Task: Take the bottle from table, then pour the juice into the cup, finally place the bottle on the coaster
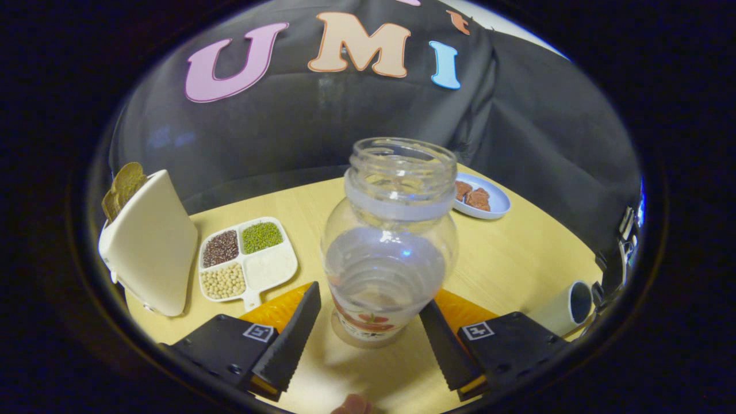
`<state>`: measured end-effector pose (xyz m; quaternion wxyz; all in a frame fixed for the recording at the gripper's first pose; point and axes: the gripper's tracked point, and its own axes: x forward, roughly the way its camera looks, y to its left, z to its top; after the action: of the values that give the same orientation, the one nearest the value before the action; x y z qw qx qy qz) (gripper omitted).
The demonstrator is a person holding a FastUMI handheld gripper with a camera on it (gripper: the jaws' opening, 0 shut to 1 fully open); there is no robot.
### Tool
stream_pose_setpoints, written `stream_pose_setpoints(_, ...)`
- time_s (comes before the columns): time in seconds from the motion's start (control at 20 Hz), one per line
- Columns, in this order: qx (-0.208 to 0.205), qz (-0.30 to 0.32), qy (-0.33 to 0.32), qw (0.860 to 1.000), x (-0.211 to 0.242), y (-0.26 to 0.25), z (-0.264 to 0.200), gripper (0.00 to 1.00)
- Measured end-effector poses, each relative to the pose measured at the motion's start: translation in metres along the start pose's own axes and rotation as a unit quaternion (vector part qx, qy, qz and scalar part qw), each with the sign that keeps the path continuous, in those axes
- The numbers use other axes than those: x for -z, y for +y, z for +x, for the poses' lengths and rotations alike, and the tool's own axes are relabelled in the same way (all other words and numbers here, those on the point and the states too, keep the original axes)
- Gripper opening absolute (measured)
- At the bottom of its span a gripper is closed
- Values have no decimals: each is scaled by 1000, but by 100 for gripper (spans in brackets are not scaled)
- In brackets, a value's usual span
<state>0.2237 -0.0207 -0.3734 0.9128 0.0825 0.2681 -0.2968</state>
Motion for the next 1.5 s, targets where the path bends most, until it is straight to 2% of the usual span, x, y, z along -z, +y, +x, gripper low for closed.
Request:
stream_pose_setpoints(0.25,-7,-3,0,1000,-7,-10,-22,100)
stream_pose_setpoints(0.7,-94,-26,-21,995,-47,-23,-101,100)
stream_pose_setpoints(0.9,-138,-50,-56,988,-82,-28,-139,100)
stream_pose_setpoints(1.2,-201,-32,-99,974,-137,-38,-184,100)
stream_pose_setpoints(1.5,-252,-41,-132,958,-183,-63,-217,100)
